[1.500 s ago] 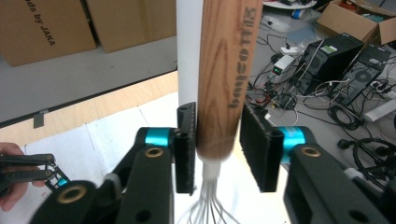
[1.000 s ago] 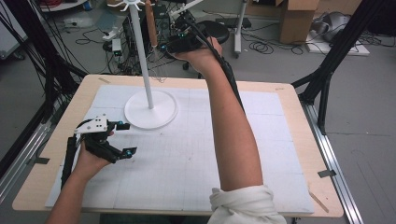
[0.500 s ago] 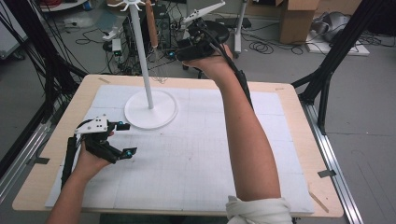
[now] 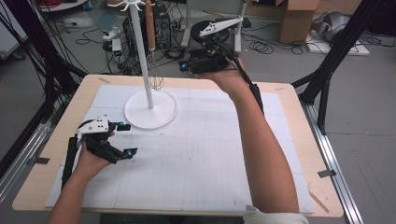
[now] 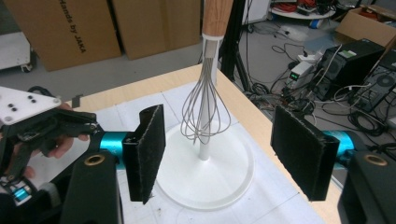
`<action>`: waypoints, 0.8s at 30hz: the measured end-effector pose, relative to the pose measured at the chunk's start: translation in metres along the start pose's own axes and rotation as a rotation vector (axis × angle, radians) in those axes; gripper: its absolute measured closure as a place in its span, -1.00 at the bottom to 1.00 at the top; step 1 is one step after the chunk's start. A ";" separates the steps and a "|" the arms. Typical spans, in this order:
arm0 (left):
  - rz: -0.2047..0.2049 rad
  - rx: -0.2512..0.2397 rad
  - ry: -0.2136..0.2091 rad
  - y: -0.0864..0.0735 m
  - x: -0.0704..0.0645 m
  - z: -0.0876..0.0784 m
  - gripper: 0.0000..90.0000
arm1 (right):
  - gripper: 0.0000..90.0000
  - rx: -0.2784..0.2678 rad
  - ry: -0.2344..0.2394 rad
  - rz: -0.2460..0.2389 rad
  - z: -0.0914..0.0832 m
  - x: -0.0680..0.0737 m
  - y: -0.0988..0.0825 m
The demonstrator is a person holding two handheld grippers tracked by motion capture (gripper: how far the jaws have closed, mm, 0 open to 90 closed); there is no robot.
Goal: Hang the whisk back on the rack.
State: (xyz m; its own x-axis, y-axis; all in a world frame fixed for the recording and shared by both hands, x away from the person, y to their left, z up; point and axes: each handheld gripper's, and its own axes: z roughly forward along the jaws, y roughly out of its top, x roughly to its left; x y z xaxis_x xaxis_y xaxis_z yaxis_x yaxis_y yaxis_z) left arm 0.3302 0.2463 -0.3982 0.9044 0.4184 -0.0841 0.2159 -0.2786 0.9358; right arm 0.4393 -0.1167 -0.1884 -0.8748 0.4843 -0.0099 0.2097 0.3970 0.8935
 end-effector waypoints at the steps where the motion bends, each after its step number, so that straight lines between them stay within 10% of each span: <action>1: 0.001 -0.001 -0.001 0.000 0.000 0.000 -0.96 | -0.26 -0.007 0.001 0.003 -0.002 0.001 -0.003; 24: -0.001 -0.002 -0.001 0.000 -0.001 -0.001 -0.96 | -0.57 -0.067 0.012 0.068 -0.046 0.009 -0.079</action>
State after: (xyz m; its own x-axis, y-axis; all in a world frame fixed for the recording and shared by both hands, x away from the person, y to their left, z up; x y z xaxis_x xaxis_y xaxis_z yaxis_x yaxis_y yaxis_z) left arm 0.3287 0.2469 -0.3972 0.9046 0.4176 -0.0852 0.2159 -0.2766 0.9364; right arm 0.3945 -0.1796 -0.2384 -0.8647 0.4992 0.0564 0.2393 0.3106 0.9199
